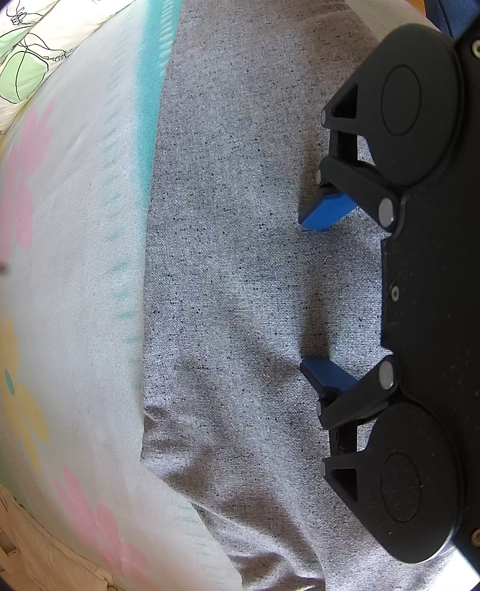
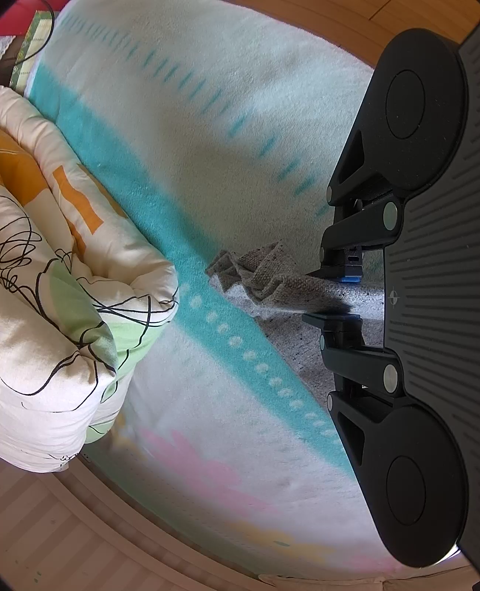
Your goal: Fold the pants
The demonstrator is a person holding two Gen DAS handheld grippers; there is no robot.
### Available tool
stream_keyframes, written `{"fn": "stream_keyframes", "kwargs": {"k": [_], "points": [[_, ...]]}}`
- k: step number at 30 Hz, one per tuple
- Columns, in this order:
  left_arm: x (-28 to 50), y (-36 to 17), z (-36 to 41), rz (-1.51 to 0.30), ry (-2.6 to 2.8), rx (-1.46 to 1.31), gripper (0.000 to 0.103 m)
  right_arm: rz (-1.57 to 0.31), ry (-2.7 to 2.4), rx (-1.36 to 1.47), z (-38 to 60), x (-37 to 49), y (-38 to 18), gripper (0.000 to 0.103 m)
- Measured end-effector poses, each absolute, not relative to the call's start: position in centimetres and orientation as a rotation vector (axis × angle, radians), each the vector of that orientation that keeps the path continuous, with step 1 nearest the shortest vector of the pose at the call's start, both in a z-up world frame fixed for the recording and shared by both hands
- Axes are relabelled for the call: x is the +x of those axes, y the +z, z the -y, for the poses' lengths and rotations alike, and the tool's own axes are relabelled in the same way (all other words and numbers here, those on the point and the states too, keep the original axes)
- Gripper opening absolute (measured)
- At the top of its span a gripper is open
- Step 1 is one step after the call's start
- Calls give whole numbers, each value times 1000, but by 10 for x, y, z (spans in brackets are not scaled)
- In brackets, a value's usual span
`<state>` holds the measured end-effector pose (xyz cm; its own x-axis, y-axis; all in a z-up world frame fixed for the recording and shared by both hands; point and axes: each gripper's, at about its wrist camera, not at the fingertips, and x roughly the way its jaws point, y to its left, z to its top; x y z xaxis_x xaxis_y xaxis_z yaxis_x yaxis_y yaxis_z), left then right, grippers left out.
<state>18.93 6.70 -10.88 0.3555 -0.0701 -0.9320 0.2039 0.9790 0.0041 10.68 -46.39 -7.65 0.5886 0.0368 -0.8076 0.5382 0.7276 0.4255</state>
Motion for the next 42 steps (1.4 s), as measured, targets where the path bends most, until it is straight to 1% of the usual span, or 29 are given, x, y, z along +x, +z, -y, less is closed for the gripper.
{"fn": "stream_keyframes", "kwargs": {"k": [7, 9, 10, 14, 19, 25, 31, 32, 34, 36, 39, 42], "points": [[188, -107, -67, -1194, -173, 124, 79, -897, -313, 723, 465, 107, -75, 14], [187, -101, -65, -1185, -180, 121, 70, -887, -303, 733, 464, 106, -74, 14], [185, -97, -62, -1174, -189, 126, 69, -882, -298, 734, 463, 107, -73, 14], [180, -75, -45, -1118, -249, 138, 69, -863, -279, 729, 460, 108, -68, 14], [191, -64, 3, -1118, -339, 131, 69, -838, -253, 751, 461, 106, -64, 14], [223, -75, 64, -1159, -385, 67, 69, -811, -225, 796, 467, 100, -61, 14], [244, -106, 109, -1193, -340, 149, 69, -787, -196, 834, 471, 97, -60, 14], [244, -109, 115, -1169, -326, 172, 71, -784, -191, 838, 472, 96, -59, 14], [243, -108, 122, -1133, -319, 208, 71, -778, -183, 848, 473, 95, -59, 14], [238, -101, 121, -1132, -304, 199, 65, -771, -173, 859, 474, 93, -59, 14], [216, -86, 112, -1127, -333, 172, 65, -761, -159, 864, 475, 93, -58, 14], [200, -92, 116, -1126, -351, 218, 65, -754, -152, 861, 473, 94, -58, 14]]}}
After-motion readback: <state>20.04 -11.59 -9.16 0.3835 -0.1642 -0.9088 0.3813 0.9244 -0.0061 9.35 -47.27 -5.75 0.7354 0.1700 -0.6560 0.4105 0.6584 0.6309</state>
